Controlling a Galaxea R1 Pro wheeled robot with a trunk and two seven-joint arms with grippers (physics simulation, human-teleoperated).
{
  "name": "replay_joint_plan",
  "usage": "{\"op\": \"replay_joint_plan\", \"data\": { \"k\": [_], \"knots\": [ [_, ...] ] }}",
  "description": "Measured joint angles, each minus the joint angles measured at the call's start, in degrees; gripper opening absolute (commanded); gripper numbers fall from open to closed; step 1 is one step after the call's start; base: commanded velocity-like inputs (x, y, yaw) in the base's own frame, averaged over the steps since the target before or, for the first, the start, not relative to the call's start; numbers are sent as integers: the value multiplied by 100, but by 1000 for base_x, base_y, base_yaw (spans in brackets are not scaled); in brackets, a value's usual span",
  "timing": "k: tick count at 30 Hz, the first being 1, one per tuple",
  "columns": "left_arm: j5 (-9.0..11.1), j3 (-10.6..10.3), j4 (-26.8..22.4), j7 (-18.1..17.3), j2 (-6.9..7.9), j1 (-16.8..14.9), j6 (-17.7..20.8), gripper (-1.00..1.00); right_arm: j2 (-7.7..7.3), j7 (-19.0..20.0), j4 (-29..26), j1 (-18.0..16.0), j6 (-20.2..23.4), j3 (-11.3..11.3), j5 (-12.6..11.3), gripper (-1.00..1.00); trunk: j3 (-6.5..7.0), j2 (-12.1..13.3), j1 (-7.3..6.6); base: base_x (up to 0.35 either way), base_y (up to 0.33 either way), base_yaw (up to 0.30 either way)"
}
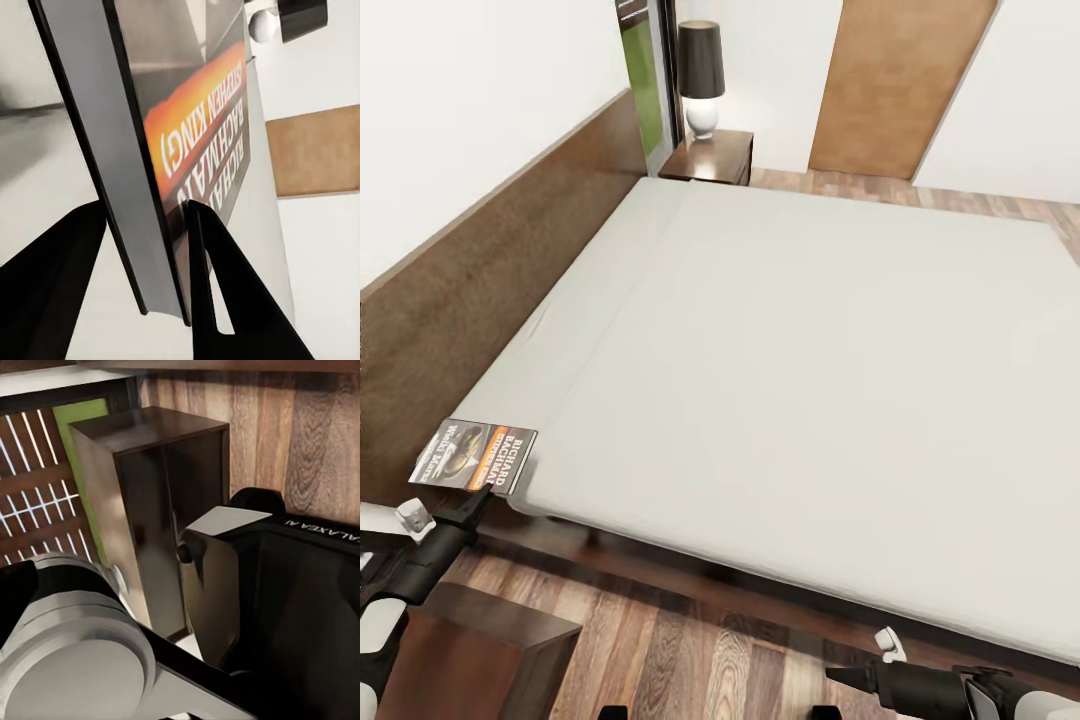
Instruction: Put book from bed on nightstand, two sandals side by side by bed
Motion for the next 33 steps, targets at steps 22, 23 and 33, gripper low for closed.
{"op": "replay_joint_plan", "data": {
  "k": [22,23,33],
  "knots": [
    [-3,1,0,-8,0,-4,1,-100,9,2,0,0,-19,0,0,100,526,883,-483,0,0,0],
    [-4,1,0,-8,0,-3,1,-100,9,2,0,0,-20,0,0,100,553,923,-505,0,0,0],
    [-4,0,-15,-9,0,1,1,-100,9,2,0,0,-21,0,0,100,825,1324,-725,0,0,0]
  ]
}}
